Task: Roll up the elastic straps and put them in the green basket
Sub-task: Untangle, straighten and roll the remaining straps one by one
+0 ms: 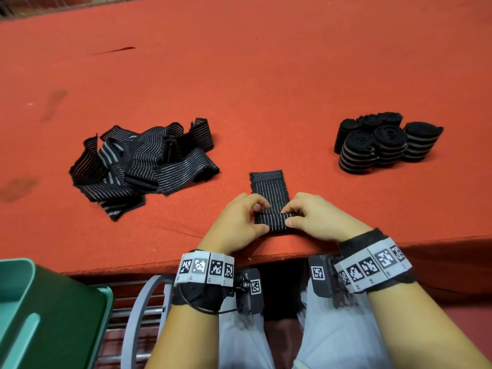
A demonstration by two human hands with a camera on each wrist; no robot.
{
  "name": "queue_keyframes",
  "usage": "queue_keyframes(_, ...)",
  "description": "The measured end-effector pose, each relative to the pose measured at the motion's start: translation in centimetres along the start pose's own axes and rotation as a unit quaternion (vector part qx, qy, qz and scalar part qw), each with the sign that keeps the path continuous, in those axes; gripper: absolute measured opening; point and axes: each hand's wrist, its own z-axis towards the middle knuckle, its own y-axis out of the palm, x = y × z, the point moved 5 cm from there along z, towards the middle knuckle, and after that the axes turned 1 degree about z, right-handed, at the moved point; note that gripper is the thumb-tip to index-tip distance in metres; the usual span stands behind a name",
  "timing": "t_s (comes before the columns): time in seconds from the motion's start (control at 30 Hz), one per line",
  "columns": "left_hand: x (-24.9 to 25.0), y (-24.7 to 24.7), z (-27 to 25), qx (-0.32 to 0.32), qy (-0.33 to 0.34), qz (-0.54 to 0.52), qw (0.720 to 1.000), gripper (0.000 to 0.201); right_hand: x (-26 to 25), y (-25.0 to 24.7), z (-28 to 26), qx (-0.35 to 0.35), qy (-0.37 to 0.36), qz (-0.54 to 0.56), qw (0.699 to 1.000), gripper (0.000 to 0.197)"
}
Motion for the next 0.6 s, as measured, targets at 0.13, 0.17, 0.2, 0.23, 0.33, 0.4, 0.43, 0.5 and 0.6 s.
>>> queue_keyframes(0.13,-0.1,0.3,0.0,0.002,0.005,0.026,1.0,0.036,-0.1,0.0,0.1,0.01,-0.005,0.016,1.0,0.023)
queue_keyframes(0.17,-0.2,0.3,0.1,0.007,0.005,0.027,1.0,0.035,-0.1,-0.1,0.0,0.02,-0.007,0.03,0.999,0.023)
queue_keyframes(0.2,-0.2,0.3,0.1,0.009,0.004,0.028,1.0,0.034,0.0,-0.2,-0.1,0.032,-0.007,0.047,0.998,0.02)
queue_keyframes(0.23,-0.2,0.4,0.2,0.009,0.002,0.029,1.0,0.033,0.0,-0.2,-0.2,0.043,-0.006,0.063,0.997,0.018)
queue_keyframes(0.33,-0.6,0.4,0.4,0.01,-0.007,0.031,0.999,0.032,0.0,-0.2,-0.2,0.069,-0.015,0.064,0.995,0.016)
queue_keyframes(0.4,-0.8,0.5,0.6,0.011,-0.013,0.029,0.999,0.032,-0.1,0.0,-0.2,0.068,-0.026,0.058,0.996,0.024)
queue_keyframes(0.43,-1.0,0.6,0.7,0.01,-0.015,0.028,0.999,0.032,-0.1,0.1,-0.2,0.063,-0.029,0.056,0.996,0.03)
queue_keyframes(0.5,-1.0,0.8,0.8,0.007,-0.017,0.031,0.999,0.033,0.0,0.2,-0.1,0.056,-0.028,0.051,0.997,0.038)
queue_keyframes(0.6,-0.8,0.8,0.7,0.023,-0.011,0.031,0.999,0.027,0.1,0.3,0.2,0.072,-0.026,0.034,0.996,0.036)
